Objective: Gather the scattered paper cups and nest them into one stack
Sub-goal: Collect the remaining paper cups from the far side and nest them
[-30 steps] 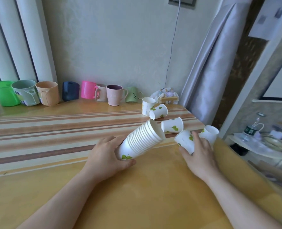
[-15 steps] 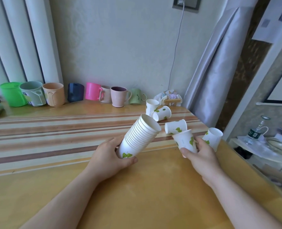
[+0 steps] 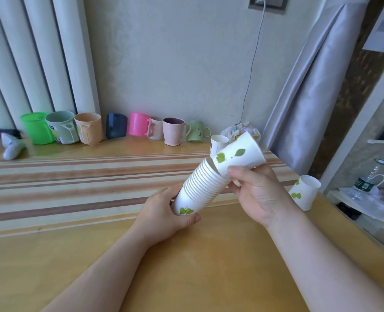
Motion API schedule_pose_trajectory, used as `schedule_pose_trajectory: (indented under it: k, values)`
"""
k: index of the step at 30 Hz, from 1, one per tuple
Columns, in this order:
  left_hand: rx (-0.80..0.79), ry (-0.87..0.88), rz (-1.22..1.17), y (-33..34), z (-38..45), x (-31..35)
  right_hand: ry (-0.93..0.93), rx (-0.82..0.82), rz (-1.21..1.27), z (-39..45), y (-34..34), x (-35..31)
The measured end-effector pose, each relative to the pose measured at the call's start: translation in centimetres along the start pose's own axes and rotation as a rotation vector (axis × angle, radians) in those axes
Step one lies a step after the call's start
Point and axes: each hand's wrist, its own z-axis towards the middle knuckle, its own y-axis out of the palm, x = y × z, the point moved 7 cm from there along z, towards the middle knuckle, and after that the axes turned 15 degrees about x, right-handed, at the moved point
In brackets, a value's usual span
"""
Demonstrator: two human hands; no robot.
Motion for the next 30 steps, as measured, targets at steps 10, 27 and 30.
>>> schedule_pose_trajectory:
  k: [10,27,30]
  values:
    - [-0.014,-0.024,-0.006,0.0,-0.1,0.1,0.090,0.090,-0.031,-0.1,-1.1,2.8]
    - [0.165,-0.133,0.019,-1.0,0.4,-1.2,-0.198,0.563,-0.726,6.1,-11.7,3.3]
    - [0.205,-0.173,0.019,-1.1,0.7,-2.0,-0.233,0.726,-1.014,9.2,-13.5,2.3]
